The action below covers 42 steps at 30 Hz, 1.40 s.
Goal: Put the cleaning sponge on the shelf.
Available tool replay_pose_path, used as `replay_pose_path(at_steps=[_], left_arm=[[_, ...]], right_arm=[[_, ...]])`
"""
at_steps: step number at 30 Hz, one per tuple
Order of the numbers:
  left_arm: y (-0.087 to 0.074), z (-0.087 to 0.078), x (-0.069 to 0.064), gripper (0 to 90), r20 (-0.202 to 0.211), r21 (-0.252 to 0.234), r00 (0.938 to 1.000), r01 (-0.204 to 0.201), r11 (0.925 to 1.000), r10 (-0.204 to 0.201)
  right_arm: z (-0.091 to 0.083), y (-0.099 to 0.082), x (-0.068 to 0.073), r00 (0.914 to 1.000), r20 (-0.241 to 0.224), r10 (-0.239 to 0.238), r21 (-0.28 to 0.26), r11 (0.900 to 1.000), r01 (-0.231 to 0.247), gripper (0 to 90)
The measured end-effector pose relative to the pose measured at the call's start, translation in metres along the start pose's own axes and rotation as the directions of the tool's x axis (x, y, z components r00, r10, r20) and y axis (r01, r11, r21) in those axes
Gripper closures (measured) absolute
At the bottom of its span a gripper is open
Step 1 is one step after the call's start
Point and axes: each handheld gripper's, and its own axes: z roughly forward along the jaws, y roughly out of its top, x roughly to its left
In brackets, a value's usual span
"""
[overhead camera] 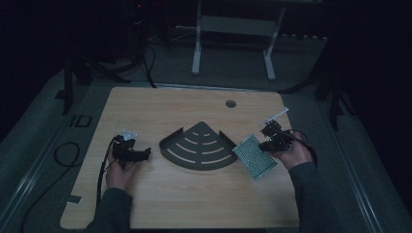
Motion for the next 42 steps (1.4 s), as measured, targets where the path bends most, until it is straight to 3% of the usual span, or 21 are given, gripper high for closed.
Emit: replay_pose_path(at_steps=[20,42], left_arm=[[0.000,0.000,0.000,10.8,-0.002,0.000,1.0000,-0.002,1.0000,0.002],[0.000,0.000,0.000,10.8,-0.001,0.000,1.0000,0.000,1.0000,0.000]], right_arm=[[-0.003,0.031,0.004,0.9996,-0.007,-0.027,-0.035,0.9990,0.027,89.7],[0.014,0.056,0.009,0.9990,-0.013,-0.043,-0.047,0.9980,0.042,89.7]])
